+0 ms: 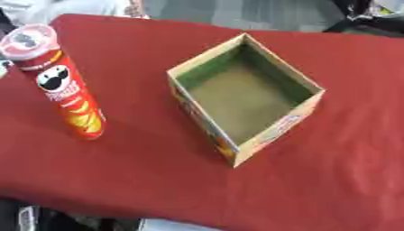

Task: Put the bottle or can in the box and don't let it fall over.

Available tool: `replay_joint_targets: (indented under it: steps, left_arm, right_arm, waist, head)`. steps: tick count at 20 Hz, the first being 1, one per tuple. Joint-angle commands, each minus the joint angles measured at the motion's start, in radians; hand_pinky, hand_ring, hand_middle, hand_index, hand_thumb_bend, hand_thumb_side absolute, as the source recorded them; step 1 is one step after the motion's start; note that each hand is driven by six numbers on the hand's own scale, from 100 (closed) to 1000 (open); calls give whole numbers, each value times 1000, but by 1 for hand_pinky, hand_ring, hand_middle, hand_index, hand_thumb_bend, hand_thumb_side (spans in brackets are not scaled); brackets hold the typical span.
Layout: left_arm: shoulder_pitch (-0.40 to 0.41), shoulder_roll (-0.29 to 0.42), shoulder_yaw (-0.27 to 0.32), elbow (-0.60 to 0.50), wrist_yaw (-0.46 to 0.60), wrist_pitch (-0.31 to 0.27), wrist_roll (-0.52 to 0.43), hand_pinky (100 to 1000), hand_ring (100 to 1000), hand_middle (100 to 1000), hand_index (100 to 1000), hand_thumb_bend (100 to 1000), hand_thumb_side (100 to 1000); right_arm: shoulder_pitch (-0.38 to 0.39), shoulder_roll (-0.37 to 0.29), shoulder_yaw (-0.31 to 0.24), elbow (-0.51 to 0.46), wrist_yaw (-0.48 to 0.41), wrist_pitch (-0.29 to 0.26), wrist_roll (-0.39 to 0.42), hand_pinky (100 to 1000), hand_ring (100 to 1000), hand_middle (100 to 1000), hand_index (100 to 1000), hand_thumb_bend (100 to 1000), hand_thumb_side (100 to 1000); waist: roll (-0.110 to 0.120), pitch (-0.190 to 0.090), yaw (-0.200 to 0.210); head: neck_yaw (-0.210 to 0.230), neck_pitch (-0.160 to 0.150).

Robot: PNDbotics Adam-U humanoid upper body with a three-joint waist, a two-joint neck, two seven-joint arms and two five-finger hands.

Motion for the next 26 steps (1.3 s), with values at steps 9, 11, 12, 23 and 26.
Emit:
replay_joint_targets:
  steps: [9,11,12,23,26]
  left_arm:
    - [-36,52,-17,-14,10,-3,-39,922,891,894,855,670,751]
    - [-50,61,-32,-14,11,-2,-59,922,892,896,858,669,754]
    - [-61,68,-44,-14,12,-2,-73,922,894,898,861,669,756]
    - [-185,133,-181,-14,11,29,-243,951,913,915,879,712,805]
    - [-199,134,-200,-14,9,43,-264,964,915,915,879,726,820]
  right_arm:
    - [-13,-36,-8,-18,0,0,-3,696,879,844,868,352,335]
    - [-14,-36,-6,-18,0,0,-2,696,879,843,868,353,335]
    - [-15,-36,-5,-18,0,1,-1,696,879,843,868,354,335]
    - [-25,-33,5,-18,0,3,11,695,878,843,867,356,338]
    - [-27,-32,6,-18,-1,4,12,695,878,843,867,357,338]
  waist:
    - [2,-27,4]
    - [2,-28,4]
    - [2,-28,3]
    - [4,-29,-2]
    - [5,-28,-2]
  head:
    - [24,-16]
    - [24,-17]
    - [24,-16]
    - [21,-17]
    - [20,-22]
